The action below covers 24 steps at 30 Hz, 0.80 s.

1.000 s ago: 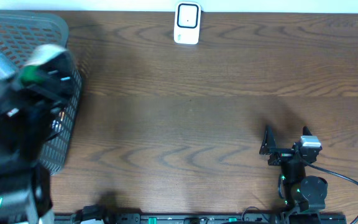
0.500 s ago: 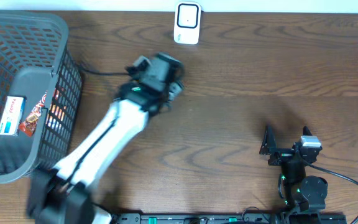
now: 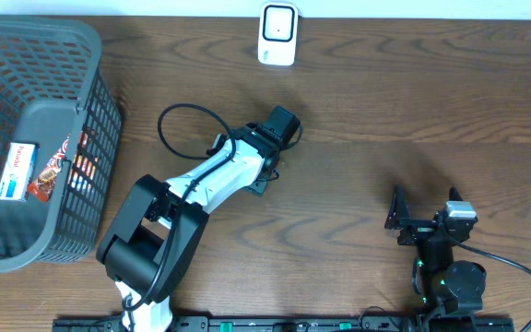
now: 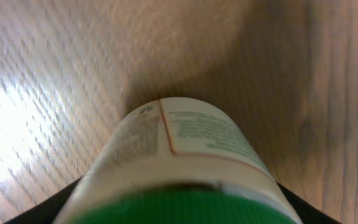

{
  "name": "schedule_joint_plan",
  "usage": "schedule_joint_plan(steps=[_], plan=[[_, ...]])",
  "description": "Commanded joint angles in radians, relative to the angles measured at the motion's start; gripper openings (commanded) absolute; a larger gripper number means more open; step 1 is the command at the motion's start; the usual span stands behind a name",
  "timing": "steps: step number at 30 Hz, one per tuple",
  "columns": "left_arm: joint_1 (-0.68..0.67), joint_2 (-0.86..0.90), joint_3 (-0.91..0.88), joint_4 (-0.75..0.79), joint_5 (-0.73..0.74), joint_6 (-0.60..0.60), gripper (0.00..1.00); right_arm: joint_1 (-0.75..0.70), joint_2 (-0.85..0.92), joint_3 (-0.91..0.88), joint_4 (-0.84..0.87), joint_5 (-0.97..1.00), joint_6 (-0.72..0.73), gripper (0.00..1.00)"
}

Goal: Scan the item barcode
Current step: 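Lift the bottle out and set it upright on the table centre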

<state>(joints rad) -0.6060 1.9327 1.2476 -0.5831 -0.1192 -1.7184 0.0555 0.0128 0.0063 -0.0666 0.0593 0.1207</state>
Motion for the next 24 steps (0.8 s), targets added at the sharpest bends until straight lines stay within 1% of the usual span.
schedule_joint_plan(steps=[1,3,4,5,8,11,14,15,17,18,20,24], plan=[[0.0,0.025,-0.002,-0.006,0.033,-0.099,0.78,-0.003,-0.003,-0.001,-0.004,-0.001,-0.013,0.99],[0.0,0.017,-0.002,-0.006,0.06,-0.051,0.81,-0.003,-0.003,-0.001,-0.004,-0.001,-0.013,0.99],[0.0,0.008,-0.002,-0.006,0.062,-0.018,0.92,-0.003,-0.003,-0.001,-0.004,-0.001,-0.013,0.99],[-0.001,-0.001,-0.002,-0.012,0.063,0.009,0.95,-0.003,-0.003,-0.001,-0.004,-0.001,-0.013,0.99],[0.0,-0.055,-0.002,-0.062,0.063,0.047,0.97,-0.003,-0.003,-0.001,-0.004,-0.001,-0.013,0.99],[0.0,-0.139,-0.002,-0.09,0.048,0.111,0.98,-0.003,-0.003,-0.001,-0.004,-0.001,-0.013,0.99],[-0.001,-0.257,-0.001,-0.094,0.05,0.233,0.99,-0.003,-0.003,-0.001,-0.004,-0.001,-0.013,0.99],[-0.001,-0.302,-0.001,-0.094,0.053,0.288,0.99,-0.003,-0.003,-0.001,-0.004,-0.001,-0.013,0.99],[-0.002,-0.426,0.0,-0.094,0.055,0.457,0.99,-0.003,-0.003,-0.001,-0.004,-0.001,-0.013,0.99],[0.0,-0.467,0.0,-0.093,0.054,0.524,0.99,-0.003,-0.003,-0.001,-0.004,-0.001,-0.013,0.99],[0.013,-0.554,0.0,-0.093,0.04,0.702,0.99,-0.003,-0.003,-0.001,-0.004,-0.001,-0.013,0.99],[0.094,-0.697,0.012,-0.116,0.04,1.04,1.0,-0.003,-0.003,-0.001,-0.004,-0.001,-0.013,0.99]])
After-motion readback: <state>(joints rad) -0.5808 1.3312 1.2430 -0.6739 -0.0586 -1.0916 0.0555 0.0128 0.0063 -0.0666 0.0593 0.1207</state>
